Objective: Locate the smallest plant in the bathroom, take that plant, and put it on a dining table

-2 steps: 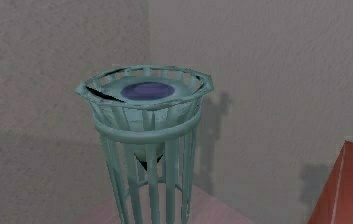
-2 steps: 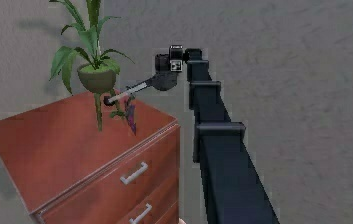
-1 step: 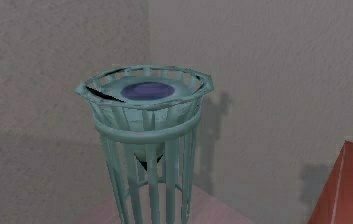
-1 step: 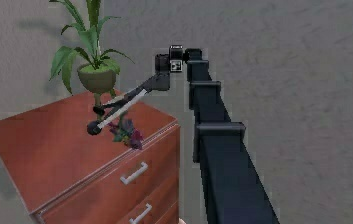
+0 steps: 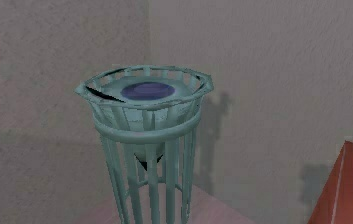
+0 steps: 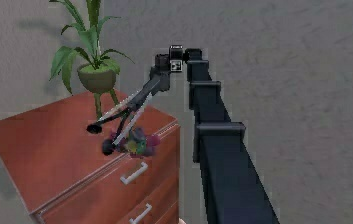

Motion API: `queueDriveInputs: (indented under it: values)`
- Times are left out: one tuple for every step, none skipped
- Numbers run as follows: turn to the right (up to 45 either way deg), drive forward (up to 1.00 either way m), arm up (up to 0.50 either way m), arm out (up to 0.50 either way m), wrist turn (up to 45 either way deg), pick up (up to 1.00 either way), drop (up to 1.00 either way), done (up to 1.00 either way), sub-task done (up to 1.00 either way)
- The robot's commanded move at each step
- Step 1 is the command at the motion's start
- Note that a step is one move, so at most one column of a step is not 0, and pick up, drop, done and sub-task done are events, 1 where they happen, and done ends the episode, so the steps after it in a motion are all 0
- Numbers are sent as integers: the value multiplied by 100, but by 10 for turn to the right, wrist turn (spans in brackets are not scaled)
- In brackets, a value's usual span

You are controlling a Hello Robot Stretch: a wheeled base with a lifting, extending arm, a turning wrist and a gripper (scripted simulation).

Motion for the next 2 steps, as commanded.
queueDriveInputs:
  values:
    - [0, 0, 0, -42, 0, 0, 0, 0, 0]
    - [-450, 0, 0, 0, 0, 0, 0, 0, 0]
